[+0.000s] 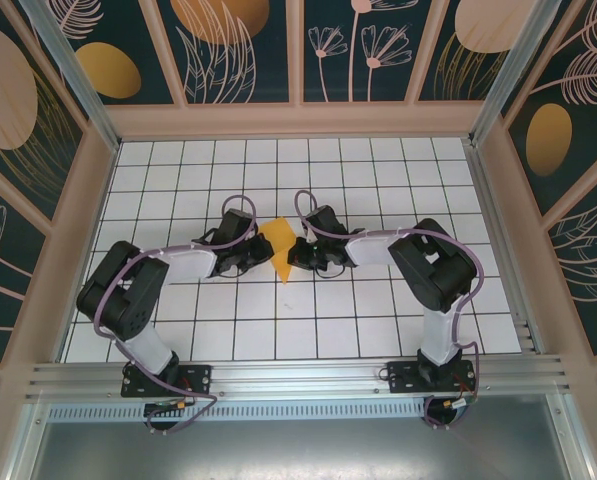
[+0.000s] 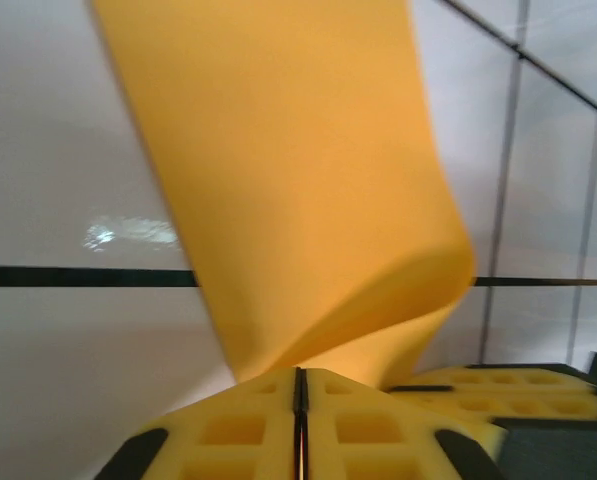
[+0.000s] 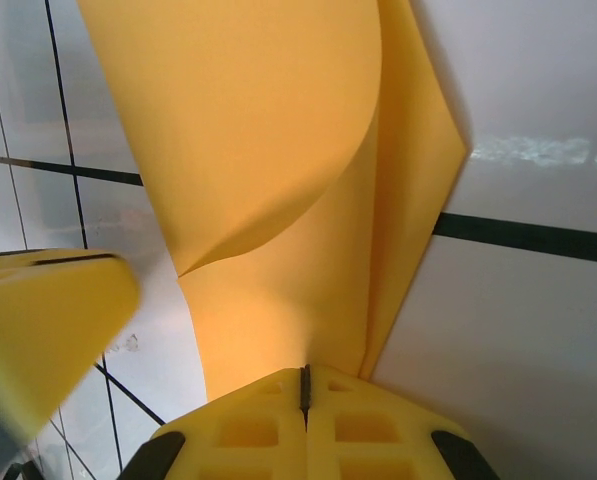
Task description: Fold a paper plane with a square sheet of paper (pick it up from the middle)
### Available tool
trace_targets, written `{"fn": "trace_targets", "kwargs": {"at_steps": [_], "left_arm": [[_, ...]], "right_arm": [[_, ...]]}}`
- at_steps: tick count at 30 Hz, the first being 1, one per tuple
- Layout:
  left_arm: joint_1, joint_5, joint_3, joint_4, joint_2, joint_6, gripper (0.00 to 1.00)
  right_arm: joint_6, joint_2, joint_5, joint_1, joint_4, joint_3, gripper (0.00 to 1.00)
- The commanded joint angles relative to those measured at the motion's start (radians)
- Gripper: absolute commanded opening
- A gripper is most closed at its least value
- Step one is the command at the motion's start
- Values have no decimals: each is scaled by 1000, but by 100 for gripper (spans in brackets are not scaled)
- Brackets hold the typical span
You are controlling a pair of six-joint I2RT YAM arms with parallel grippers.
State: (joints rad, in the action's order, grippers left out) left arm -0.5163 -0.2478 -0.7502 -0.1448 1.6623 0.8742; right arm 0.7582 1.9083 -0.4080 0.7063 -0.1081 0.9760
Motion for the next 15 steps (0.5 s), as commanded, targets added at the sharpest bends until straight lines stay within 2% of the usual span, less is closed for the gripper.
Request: {"fn": "trace_targets", "kwargs": {"at_steps": [1,8,15], "left_arm": [[-1,-16,8,-53,-84,18,18],[-48,-73,117,-188,-111,124,18],[-107,-97,157,-270,-43,178,11]], "right_arm": [[42,22,41,-4,24,-37,5],[76,17,40,-5,9,-48,5],[98,11,24,-5,-4,-55,5]]}}
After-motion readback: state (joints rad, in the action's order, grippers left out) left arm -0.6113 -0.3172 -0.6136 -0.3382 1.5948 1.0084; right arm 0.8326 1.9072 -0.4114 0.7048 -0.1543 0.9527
